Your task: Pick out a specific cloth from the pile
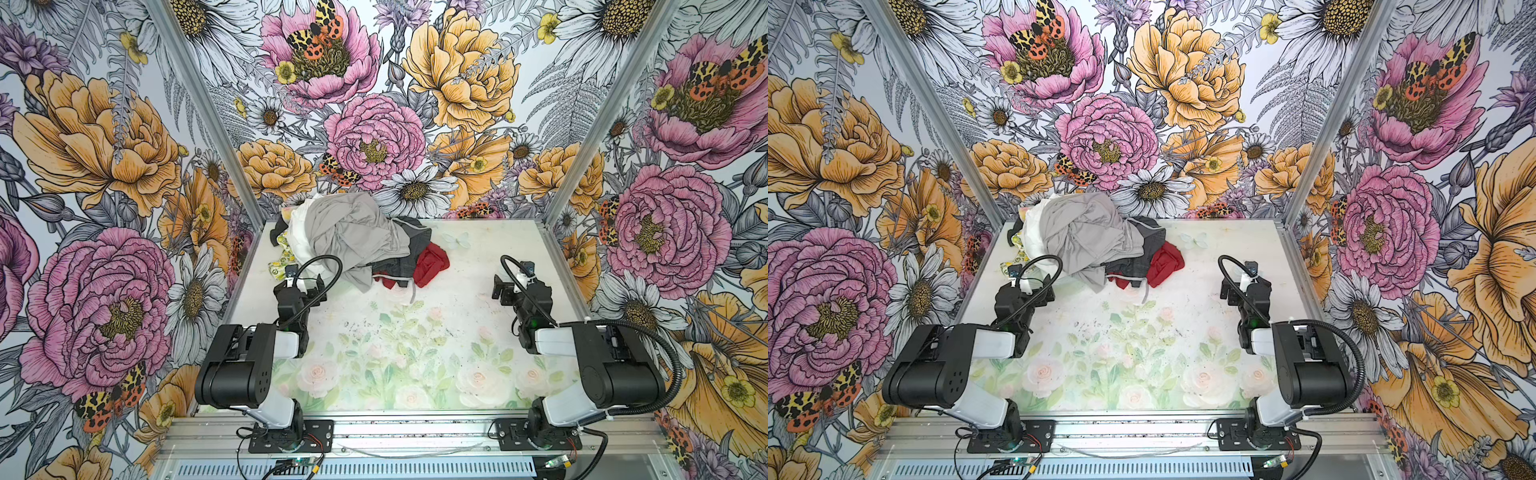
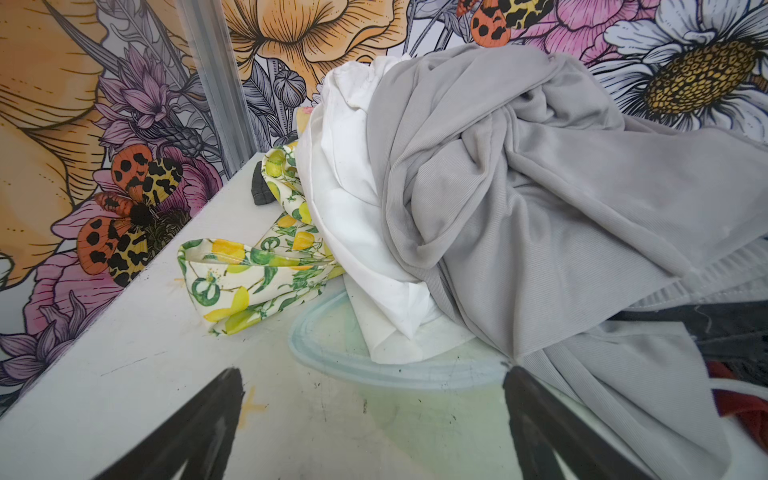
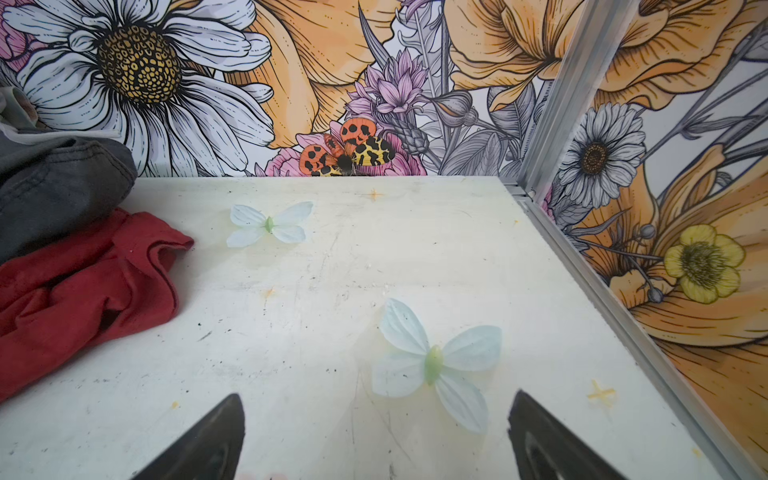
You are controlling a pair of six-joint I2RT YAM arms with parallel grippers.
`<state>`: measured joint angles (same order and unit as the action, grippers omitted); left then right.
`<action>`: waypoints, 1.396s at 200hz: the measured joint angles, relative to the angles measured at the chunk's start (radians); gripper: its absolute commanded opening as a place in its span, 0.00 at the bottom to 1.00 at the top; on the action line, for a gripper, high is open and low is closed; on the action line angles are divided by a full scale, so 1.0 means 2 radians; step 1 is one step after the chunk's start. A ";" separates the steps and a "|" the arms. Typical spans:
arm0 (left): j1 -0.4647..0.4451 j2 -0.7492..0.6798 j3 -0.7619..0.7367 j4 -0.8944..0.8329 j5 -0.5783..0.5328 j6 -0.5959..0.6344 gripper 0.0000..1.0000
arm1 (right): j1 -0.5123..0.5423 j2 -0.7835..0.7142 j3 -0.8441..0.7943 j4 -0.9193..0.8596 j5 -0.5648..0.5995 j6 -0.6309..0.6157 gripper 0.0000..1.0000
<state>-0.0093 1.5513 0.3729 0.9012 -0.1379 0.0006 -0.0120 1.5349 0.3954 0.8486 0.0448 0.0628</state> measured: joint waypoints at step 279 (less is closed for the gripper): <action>0.071 -0.068 0.263 -0.505 0.030 -0.209 0.96 | 0.180 -0.233 0.017 -0.170 -0.064 -0.037 0.94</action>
<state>0.1318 1.4155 0.8997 -0.1093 -0.0780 -0.4171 0.3489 1.0691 0.4301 0.5095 -0.0837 -0.0116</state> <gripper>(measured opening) 0.970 0.949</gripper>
